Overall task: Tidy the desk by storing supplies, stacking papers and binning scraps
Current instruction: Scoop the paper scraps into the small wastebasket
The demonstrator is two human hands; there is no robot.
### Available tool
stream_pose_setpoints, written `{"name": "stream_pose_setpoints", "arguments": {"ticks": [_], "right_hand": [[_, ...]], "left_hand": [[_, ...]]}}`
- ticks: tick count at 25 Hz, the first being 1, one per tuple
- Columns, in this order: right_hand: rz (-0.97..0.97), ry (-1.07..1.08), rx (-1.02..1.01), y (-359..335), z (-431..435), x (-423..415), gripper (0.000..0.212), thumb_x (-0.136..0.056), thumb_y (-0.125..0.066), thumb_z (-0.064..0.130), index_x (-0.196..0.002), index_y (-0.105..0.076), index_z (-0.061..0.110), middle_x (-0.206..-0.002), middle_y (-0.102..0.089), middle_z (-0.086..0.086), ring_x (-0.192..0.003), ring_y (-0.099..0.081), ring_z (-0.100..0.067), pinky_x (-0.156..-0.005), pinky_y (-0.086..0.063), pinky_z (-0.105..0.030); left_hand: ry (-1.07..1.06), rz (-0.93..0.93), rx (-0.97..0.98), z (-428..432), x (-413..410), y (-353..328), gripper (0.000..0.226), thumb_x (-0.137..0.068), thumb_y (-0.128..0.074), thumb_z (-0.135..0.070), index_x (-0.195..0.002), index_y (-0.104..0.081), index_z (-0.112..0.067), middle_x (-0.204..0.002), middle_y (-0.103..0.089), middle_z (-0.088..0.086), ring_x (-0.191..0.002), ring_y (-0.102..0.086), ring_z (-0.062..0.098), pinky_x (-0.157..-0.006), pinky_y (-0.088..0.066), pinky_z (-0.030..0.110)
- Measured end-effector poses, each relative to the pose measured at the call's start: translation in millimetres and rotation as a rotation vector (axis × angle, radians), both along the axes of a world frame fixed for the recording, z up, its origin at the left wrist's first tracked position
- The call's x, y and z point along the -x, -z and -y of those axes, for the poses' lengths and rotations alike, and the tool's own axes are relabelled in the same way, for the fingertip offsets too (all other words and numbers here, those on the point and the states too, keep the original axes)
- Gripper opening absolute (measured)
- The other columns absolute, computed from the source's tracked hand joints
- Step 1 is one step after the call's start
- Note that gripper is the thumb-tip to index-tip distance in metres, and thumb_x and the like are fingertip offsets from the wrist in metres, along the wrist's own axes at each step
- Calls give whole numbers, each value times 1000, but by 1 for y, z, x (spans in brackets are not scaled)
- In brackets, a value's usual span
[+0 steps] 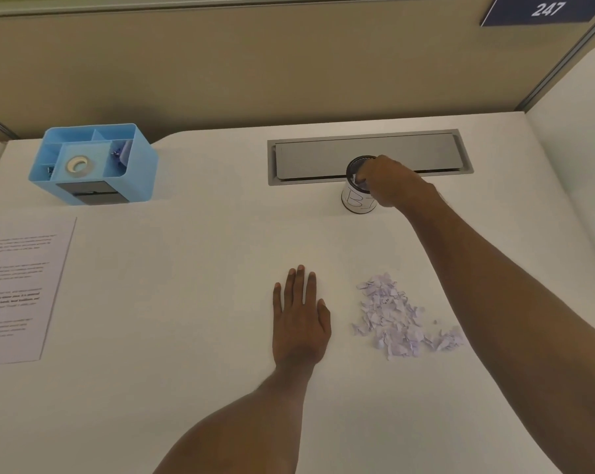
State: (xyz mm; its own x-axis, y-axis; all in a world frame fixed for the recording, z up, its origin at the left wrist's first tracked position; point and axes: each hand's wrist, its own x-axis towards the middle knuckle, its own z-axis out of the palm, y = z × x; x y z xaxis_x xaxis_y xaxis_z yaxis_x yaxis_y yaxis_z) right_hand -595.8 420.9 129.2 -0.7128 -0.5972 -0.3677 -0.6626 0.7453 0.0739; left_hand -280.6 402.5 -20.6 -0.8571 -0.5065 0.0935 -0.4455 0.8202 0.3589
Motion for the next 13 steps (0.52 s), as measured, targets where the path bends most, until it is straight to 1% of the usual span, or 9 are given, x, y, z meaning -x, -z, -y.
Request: {"name": "stream_pose_setpoints", "arguments": {"ticks": [1,3,4,5,6,9,11,13], "right_hand": [[-27,21,100,-5,-5,-5,33,-91,-65,4,-124,-66,11,-122,-64,-14,-106,-65,-34,-83,-52,-36],[-153,93,414,-9,-21,-19,19,-94,-56,4,-105,-71,8,-104,-66,-14,-92,-64,-34,-73,-51,-36],[-184,147,555,-8,-31,-32,18,-95,-53,6,-96,-70,7,-97,-65,-13,-85,-62,-33,-70,-52,-37],[-163,189,654,-1,-42,-45,17,-94,-53,8,-91,-69,8,-92,-66,-12,-81,-62,-32,-69,-54,-39],[-103,210,701,9,-53,-59,16,-92,-54,9,-89,-69,10,-90,-66,-11,-79,-62,-30,-70,-55,-40],[81,220,651,48,-92,-100,13,-92,-60,12,-96,-71,15,-96,-68,-5,-87,-65,-26,-79,-55,-40],[128,261,643,66,-117,-123,15,-94,-61,17,-105,-72,18,-105,-69,1,-97,-65,-21,-86,-54,-38],[126,271,647,76,-135,-140,19,-96,-61,26,-113,-71,22,-114,-68,5,-105,-61,-19,-86,-51,-34]], "left_hand": [[-2,2,-1,0,0,0,56,-108,-42,-28,-162,-40,-13,-174,-31,10,-164,-23,25,-133,-20,53],[-6,9,-4,1,1,0,56,-109,-41,-28,-163,-39,-13,-174,-30,9,-164,-22,25,-133,-19,53],[-6,14,-2,1,1,0,56,-109,-40,-29,-163,-39,-13,-174,-30,9,-164,-22,25,-133,-19,53],[-4,18,3,1,1,1,56,-109,-40,-29,-163,-38,-13,-174,-29,9,-164,-22,25,-133,-19,53],[-1,19,8,1,1,1,56,-109,-39,-29,-163,-38,-13,-174,-29,9,-164,-22,25,-133,-19,53],[4,20,9,2,0,2,56,-109,-37,-29,-162,-38,-12,-175,-28,10,-164,-22,26,-133,-18,53],[1,20,11,2,1,2,56,-109,-38,-28,-162,-39,-12,-175,-28,10,-164,-22,26,-133,-18,54],[1,21,11,2,1,2,56,-109,-37,-29,-162,-39,-11,-175,-28,10,-164,-21,25,-133,-17,53]]}}
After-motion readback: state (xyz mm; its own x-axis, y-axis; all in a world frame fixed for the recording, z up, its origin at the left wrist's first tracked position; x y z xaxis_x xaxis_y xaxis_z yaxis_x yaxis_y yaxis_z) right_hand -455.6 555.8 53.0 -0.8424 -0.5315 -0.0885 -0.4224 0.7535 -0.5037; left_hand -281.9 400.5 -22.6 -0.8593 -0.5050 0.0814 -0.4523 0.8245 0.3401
